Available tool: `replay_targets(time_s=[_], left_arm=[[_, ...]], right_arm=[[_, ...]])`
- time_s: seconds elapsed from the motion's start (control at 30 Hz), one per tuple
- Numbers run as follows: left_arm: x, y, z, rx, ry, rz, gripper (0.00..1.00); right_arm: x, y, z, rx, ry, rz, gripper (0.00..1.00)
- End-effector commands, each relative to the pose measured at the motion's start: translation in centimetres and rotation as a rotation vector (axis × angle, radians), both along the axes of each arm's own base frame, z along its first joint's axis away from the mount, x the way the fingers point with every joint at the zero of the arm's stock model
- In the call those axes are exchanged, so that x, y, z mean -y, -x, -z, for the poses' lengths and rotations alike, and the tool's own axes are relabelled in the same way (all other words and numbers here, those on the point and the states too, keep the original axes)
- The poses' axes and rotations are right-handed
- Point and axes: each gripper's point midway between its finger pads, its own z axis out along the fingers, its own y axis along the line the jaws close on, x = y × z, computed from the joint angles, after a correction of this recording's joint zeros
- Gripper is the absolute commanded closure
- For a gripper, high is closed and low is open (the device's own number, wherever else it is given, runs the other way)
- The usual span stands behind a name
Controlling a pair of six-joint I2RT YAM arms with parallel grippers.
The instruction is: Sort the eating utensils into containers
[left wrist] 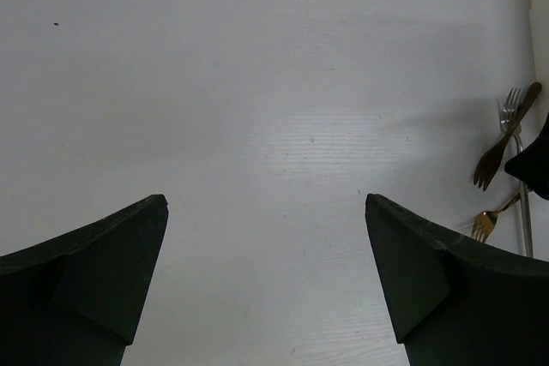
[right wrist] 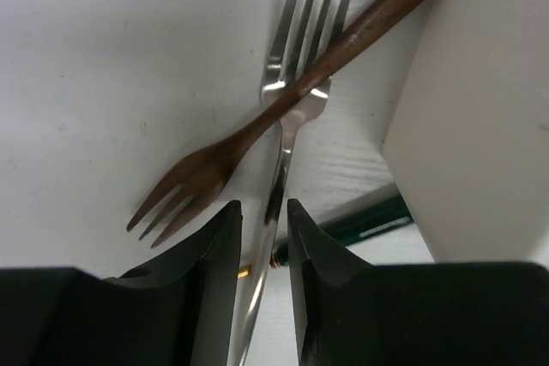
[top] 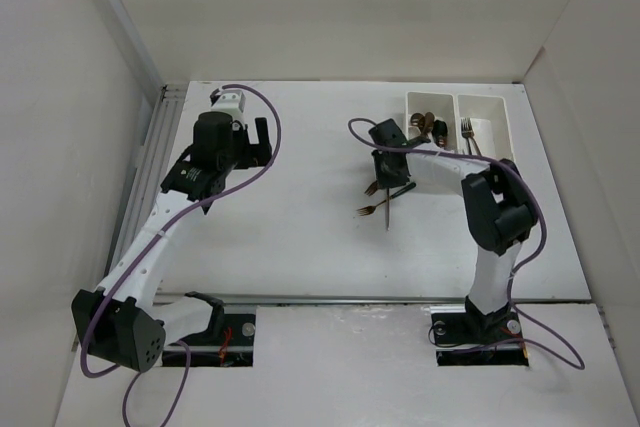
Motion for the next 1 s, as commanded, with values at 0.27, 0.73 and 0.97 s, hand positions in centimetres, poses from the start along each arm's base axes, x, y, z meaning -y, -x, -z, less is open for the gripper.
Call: replay_targets(time_s=[0.27, 0.73, 0.97], left_arm=[[-1.5, -0.6, -1.7, 0.069, -0.001, -0.063, 0.0], [-2.0, -0.7, -1.3, 0.058, 0.008, -0.079, 0.0], [-2.0, -0.8, -1.5, 0.067, 0.011, -0.079, 0.0]], right_arm=[[-1.2, -2.9, 1.1, 0.031, -0.019, -0.023, 0.94], [-12.8, 0.9, -4.9, 0.188, 0.02, -0.675, 1.0], [-16.8, 4.3, -8.5, 0.144, -0.183, -0.985, 1.0]])
